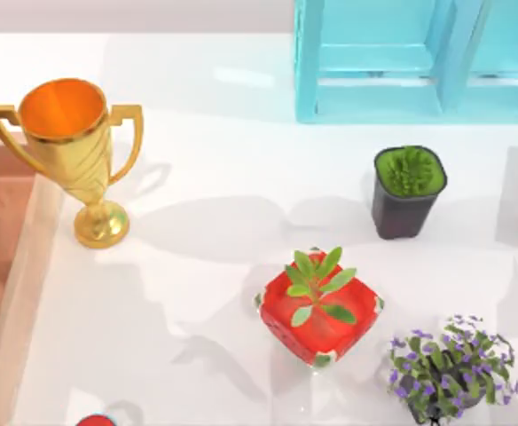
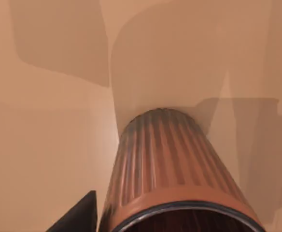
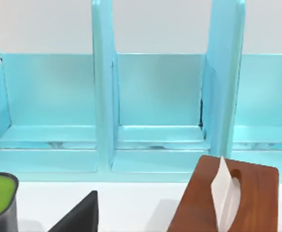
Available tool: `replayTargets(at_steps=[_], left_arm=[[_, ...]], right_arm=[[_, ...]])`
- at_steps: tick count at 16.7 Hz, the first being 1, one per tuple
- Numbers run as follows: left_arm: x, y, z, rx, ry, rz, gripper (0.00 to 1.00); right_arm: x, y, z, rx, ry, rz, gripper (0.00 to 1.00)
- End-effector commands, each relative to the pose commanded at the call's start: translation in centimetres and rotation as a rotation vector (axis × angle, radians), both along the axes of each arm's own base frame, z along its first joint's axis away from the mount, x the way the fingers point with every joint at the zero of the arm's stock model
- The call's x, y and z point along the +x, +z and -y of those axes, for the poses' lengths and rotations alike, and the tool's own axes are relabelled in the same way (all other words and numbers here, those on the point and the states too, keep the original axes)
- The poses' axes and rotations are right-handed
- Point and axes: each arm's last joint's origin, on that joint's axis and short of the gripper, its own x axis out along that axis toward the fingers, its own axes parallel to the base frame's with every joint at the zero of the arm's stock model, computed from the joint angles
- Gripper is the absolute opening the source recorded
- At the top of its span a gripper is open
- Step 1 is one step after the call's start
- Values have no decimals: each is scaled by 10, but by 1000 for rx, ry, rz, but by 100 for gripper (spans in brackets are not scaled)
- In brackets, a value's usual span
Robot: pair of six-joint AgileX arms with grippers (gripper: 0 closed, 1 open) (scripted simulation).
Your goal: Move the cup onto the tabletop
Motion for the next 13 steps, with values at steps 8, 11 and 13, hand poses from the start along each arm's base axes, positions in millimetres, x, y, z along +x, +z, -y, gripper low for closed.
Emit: replayTargets(at_steps=[8,11,13], left_arm=[[-3,-11,1,-2,0,-7,85],[-3,-11,1,-2,0,-7,62],[-3,-11,1,-2,0,-7,47]], right_arm=[[0,0,0,0,0,0,100],[0,0,0,0,0,0,100],[0,0,0,0,0,0,100]])
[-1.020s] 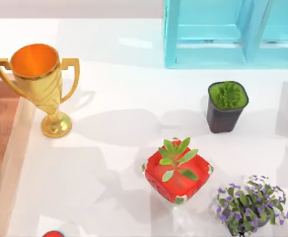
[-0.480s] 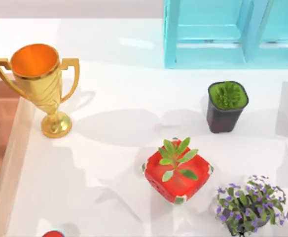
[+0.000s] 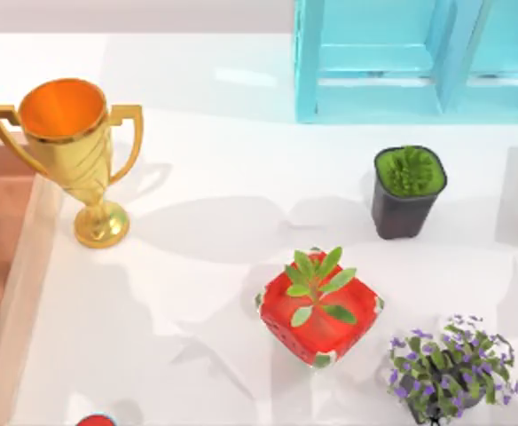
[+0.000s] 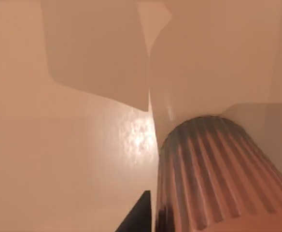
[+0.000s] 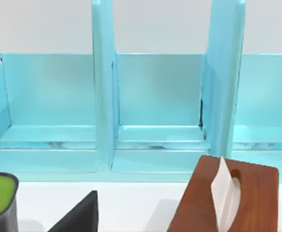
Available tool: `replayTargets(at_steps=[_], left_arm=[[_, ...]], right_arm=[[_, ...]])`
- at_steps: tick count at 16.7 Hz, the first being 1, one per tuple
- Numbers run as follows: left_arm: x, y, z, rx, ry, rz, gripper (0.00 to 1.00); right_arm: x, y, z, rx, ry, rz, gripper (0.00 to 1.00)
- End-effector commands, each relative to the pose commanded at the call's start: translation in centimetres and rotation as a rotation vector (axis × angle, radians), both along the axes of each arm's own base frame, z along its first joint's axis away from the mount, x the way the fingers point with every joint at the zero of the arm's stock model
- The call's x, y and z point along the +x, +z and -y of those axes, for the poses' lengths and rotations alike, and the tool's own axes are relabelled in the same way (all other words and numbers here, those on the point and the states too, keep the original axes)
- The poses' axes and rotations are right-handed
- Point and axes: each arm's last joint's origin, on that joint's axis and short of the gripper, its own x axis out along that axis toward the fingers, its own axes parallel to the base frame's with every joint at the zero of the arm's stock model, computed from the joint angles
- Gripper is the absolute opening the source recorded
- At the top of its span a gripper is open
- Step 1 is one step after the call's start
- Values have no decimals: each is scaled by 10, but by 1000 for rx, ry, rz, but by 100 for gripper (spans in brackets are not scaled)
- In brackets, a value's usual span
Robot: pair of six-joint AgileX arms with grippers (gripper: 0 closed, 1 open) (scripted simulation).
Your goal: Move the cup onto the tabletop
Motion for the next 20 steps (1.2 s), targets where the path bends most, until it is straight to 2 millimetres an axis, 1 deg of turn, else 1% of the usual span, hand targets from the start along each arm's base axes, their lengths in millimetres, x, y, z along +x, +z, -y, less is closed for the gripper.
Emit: replayTargets(at_steps=[6,7,16,18,20], left_arm=[[0,0,0,0,0,0,2],[0,0,0,0,0,0,0],[0,1,0,1,-1,4,0],[5,7,-1,9,23,29,0],[12,21,-3,23,66,78,0]], right_arm=[[0,0,0,0,0,0,100],[0,0,0,0,0,0,100],[0,0,0,0,0,0,100],[0,0,0,0,0,0,100],[0,0,0,0,0,0,100]])
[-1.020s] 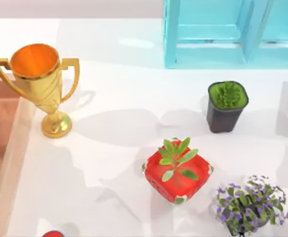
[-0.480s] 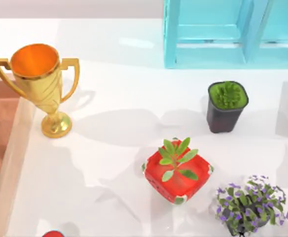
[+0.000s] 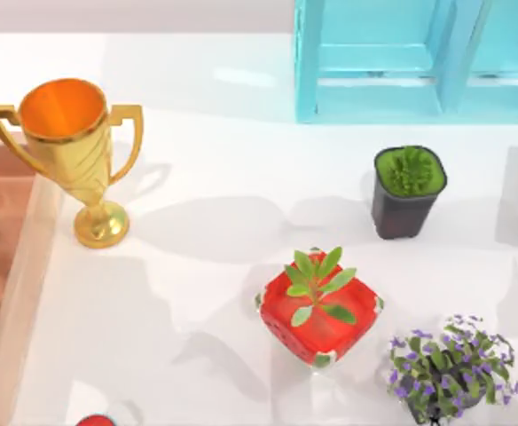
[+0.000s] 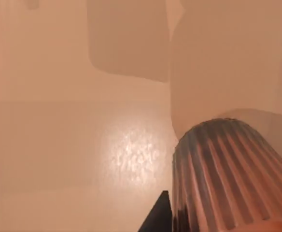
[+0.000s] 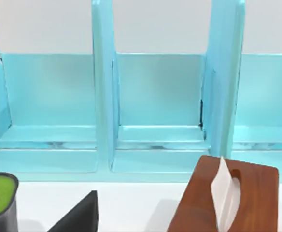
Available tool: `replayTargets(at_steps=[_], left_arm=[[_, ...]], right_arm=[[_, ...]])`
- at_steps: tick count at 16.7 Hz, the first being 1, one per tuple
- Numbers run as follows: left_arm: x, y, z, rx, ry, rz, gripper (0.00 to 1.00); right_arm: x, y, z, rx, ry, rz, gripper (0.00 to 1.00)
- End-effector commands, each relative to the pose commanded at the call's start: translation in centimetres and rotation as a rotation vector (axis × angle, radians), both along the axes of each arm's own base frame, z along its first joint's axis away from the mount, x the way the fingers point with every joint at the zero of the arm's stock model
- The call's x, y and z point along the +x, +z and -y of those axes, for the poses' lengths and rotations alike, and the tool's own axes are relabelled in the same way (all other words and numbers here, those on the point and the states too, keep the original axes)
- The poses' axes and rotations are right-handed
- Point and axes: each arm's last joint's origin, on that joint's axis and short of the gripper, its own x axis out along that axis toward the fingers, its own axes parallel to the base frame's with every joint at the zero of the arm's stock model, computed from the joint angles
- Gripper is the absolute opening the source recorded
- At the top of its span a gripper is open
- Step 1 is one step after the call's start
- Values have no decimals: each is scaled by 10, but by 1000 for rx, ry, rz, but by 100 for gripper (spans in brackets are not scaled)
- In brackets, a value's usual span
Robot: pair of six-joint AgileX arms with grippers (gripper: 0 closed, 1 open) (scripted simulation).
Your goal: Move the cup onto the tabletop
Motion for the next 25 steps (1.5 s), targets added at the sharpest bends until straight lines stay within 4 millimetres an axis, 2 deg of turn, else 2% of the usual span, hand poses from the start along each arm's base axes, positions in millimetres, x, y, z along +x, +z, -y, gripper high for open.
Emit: replayTargets(at_steps=[4,7,10,12,17,19,22,25], left_arm=[[11,39,17,9,65,76,0],[6,62,53,-10,34,34,0],[-7,76,90,-21,-37,-42,0],[-13,79,102,-22,-64,-72,0],[-13,77,103,-22,-66,-82,0],[-12,77,112,-21,-65,-89,0],[-16,77,149,-16,-65,-99,0],[-34,77,205,-9,-69,-102,0]], right_arm=[[0,0,0,0,0,0,100],[0,0,0,0,0,0,100],[0,0,0,0,0,0,100],[0,0,0,0,0,0,100],[0,0,0,0,0,0,100],[0,0,0,0,0,0,100],[0,0,0,0,0,0,100],[0,0,0,0,0,0,100]])
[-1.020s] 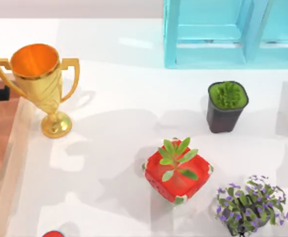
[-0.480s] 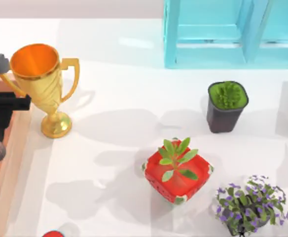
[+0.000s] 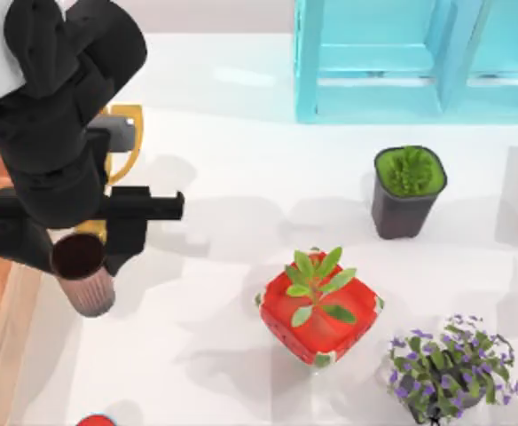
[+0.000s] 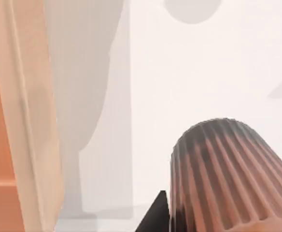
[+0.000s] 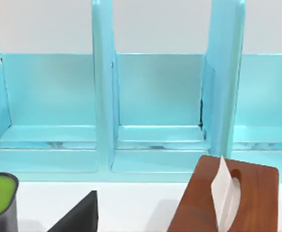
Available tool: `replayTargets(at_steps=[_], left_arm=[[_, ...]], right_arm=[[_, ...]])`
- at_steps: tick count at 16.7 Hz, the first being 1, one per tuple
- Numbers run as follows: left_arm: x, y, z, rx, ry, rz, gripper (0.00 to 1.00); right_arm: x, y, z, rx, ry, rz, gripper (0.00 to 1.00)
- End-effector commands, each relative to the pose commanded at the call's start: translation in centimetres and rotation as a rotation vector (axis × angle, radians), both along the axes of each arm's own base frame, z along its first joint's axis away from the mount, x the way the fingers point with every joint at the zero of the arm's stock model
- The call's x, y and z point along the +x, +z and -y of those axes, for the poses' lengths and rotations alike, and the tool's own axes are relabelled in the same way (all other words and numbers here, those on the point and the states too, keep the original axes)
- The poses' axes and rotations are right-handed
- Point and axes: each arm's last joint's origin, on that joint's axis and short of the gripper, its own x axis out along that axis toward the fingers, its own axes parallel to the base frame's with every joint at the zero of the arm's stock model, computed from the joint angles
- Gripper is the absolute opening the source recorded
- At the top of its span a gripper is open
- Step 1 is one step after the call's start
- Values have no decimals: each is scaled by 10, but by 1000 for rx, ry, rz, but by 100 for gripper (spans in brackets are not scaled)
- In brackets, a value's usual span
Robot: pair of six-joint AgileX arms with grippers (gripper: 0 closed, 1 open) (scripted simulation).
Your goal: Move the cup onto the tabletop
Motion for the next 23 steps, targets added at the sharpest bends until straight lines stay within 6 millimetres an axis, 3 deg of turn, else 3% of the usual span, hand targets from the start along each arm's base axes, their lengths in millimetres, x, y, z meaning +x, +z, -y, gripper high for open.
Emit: replayTargets(at_steps=[4,7,9,15,20,23], left_arm=[[-45,0,70,4,4,7,0],[-73,2,95,-5,4,19,0],[-80,2,101,-8,4,22,0],[-79,-3,100,-7,9,20,0],[-81,-48,101,-12,6,25,0],[-83,-63,100,-9,4,22,0]], right_arm=[[0,0,0,0,0,0,100],[0,0,0,0,0,0,100],[0,0,0,0,0,0,100],[0,0,0,0,0,0,100],[0,0,0,0,0,0,100],[0,0,0,0,0,0,100]])
